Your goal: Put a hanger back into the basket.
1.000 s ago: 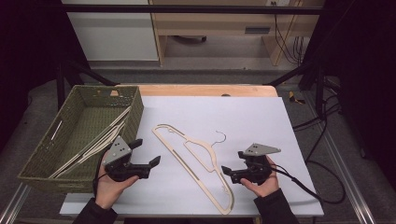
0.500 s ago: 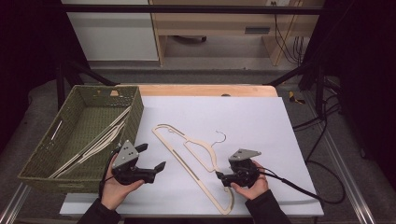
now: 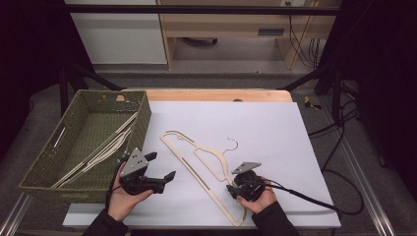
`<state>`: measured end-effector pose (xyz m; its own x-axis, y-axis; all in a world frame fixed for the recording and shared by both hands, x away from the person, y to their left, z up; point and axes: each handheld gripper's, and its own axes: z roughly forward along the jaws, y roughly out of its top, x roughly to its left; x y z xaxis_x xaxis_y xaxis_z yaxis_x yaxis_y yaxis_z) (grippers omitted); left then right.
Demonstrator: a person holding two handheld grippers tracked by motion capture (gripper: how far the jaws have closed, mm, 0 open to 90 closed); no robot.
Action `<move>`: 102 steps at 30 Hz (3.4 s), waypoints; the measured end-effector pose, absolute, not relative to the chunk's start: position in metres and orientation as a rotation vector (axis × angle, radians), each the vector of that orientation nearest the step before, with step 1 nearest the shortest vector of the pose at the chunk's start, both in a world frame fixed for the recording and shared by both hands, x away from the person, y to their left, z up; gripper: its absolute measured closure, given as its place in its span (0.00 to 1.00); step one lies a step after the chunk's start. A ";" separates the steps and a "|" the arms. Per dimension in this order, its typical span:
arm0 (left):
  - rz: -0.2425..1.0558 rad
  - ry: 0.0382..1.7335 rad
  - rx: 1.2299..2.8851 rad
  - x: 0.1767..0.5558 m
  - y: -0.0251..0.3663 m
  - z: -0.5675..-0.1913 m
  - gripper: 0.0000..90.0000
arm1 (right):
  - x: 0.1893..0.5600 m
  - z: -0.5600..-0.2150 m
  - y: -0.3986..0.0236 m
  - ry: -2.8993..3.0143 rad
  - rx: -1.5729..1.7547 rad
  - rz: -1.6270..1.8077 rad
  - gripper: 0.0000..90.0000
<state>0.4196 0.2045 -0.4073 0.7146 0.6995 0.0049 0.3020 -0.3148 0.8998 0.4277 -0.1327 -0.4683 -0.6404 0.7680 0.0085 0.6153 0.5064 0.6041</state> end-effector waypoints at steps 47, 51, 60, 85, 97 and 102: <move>0.363 0.743 2.161 0.523 0.103 -0.421 0.18 | 0.422 -0.425 -0.155 2.380 1.356 0.886 0.89; 0.342 0.738 2.178 0.536 0.096 -0.427 0.20 | 0.421 -0.424 -0.155 2.380 1.360 0.890 0.89; 0.336 0.678 2.254 0.551 0.079 -0.438 0.23 | 0.420 -0.422 -0.156 2.379 1.346 0.895 0.89; 0.316 0.546 2.393 0.565 0.067 -0.455 0.64 | 0.413 -0.410 -0.155 2.398 1.247 0.932 0.89; 0.460 0.381 2.413 0.545 0.081 -0.432 0.72 | 0.419 -0.421 -0.156 2.434 1.228 0.878 0.91; 0.527 0.332 2.422 0.535 0.085 -0.431 0.76 | 0.420 -0.419 -0.158 2.433 1.240 0.900 0.83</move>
<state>0.5346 0.0850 -0.4309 0.8881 0.3580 0.2884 0.1059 -0.7698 0.6295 0.4196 -0.1584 -0.4191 -0.5996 0.7992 0.0425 0.6344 0.4422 0.6340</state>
